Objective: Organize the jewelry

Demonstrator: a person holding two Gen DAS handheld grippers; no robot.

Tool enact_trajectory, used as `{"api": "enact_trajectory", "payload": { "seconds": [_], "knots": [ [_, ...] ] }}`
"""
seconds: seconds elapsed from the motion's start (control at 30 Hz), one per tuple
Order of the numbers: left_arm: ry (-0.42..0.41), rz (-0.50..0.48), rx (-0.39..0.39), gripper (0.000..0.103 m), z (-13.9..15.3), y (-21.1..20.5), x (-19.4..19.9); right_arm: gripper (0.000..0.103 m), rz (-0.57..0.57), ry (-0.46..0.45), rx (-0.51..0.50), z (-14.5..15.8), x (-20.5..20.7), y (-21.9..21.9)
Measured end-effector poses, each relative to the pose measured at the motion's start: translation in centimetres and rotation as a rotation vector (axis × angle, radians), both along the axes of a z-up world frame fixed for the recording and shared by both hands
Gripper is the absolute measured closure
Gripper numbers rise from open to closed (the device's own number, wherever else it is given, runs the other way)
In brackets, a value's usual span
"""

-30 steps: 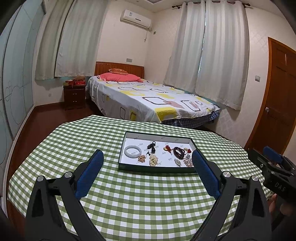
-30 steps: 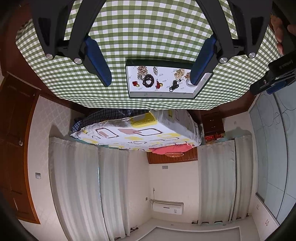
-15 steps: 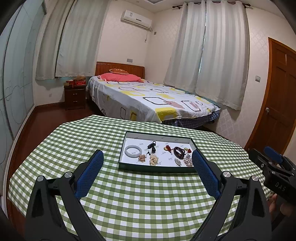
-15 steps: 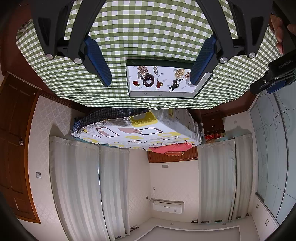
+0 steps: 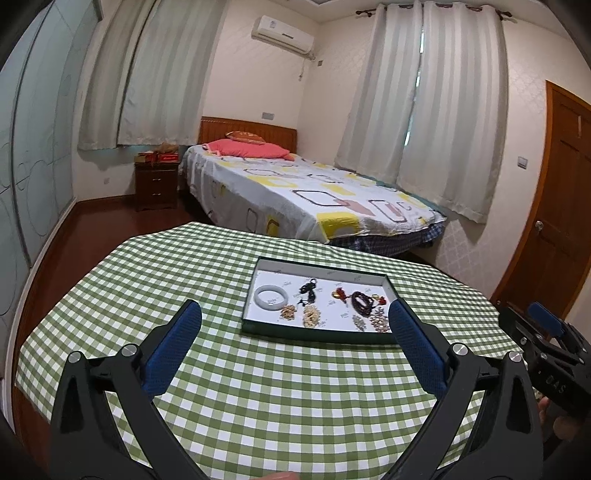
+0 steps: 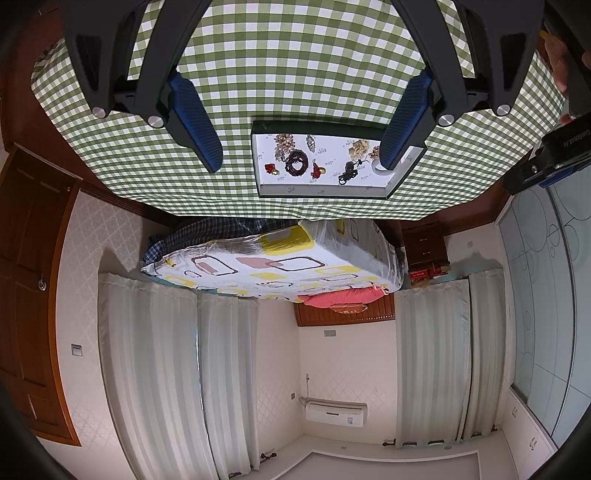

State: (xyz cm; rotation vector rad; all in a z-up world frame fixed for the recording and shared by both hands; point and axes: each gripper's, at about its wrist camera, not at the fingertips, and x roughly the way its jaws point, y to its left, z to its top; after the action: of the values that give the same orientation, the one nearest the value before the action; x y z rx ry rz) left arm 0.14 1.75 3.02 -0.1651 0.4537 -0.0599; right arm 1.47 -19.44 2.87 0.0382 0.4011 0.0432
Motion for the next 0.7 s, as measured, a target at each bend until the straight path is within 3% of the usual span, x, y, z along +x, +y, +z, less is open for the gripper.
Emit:
{"api": "enact_trajectory", "payload": {
  "seconds": [0.2, 0.53, 0.7],
  "knots": [
    [0.025, 0.002, -0.033, 0.004, -0.3, 0.5, 0.4, 0.019, 0.005, 0.005, -0.001, 0.0, -0.1, 0.2],
    [0.028, 0.021, 0.042, 0.004, -1.1, -0.1, 0.5, 0.019, 0.009, 0.015, 0.000, -0.5, 0.1, 0.3],
    [0.065, -0.019, 0.002, 0.004, -1.9, 0.1, 1.1, 0.019, 0.007, 0.020, 0.005, -0.8, 0.2, 0.1]
  ]
}}
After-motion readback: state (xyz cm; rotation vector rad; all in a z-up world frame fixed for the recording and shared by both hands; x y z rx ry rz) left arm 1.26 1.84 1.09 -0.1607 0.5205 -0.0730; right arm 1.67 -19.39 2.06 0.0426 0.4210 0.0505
